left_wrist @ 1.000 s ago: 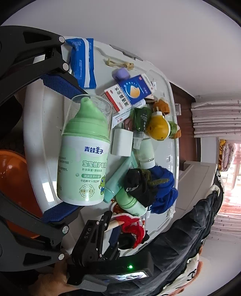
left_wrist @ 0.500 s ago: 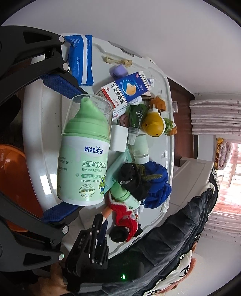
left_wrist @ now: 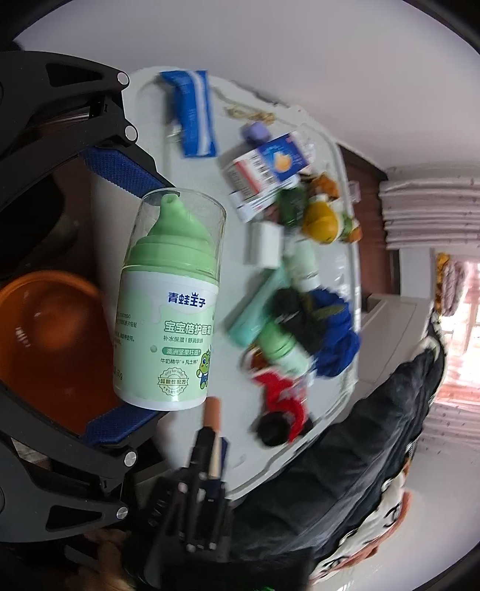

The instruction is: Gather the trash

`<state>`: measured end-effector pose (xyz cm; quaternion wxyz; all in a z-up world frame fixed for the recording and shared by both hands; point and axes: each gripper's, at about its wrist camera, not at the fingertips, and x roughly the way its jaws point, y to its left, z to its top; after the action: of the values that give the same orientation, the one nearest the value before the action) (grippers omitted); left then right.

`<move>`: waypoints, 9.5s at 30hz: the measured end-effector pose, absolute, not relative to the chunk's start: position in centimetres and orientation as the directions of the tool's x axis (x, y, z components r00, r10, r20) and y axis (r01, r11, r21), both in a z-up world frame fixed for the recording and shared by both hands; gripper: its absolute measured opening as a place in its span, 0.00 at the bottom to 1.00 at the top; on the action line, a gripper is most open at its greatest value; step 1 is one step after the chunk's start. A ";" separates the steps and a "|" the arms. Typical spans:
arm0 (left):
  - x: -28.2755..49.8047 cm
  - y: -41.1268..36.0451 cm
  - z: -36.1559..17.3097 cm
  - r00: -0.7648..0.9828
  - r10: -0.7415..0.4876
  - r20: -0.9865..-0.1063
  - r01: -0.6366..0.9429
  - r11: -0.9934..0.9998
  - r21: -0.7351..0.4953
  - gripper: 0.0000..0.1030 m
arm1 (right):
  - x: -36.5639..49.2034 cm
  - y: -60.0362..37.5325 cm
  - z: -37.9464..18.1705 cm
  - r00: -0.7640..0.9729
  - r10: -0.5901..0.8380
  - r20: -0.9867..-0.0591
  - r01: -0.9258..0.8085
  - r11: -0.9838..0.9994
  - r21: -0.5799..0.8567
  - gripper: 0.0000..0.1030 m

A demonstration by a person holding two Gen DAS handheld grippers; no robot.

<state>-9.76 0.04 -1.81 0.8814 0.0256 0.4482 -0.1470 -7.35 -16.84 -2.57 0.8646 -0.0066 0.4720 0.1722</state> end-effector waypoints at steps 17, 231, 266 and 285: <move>-17.4 -2.7 -9.4 0.228 -0.185 -0.956 0.398 0.914 -0.082 0.93 | -15.6 -17.3 -7.6 0.385 0.214 -0.898 -0.274 0.955 0.110 0.79; 4.4 -4.9 -9.4 0.456 -0.098 -0.884 0.045 0.995 -0.087 0.81 | -6.1 -24.8 3.0 0.799 0.118 -0.590 -0.105 0.993 0.057 0.95; -2.9 -2.0 -4.8 0.558 -0.327 -0.762 0.251 0.943 -0.221 0.30 | 6.0 -18.5 -8.9 0.501 0.133 -0.855 -0.246 0.969 0.007 0.90; -3.5 -1.6 -4.3 0.561 -0.353 -0.749 0.271 0.933 -0.237 0.30 | 1.9 -19.6 -4.0 0.596 0.174 -0.784 -0.249 0.968 0.026 0.15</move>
<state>-3.52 -1.64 -4.32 0.8822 -0.0472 0.4338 -0.1769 1.87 -19.58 -3.97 0.8923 -0.0431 0.4336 0.1184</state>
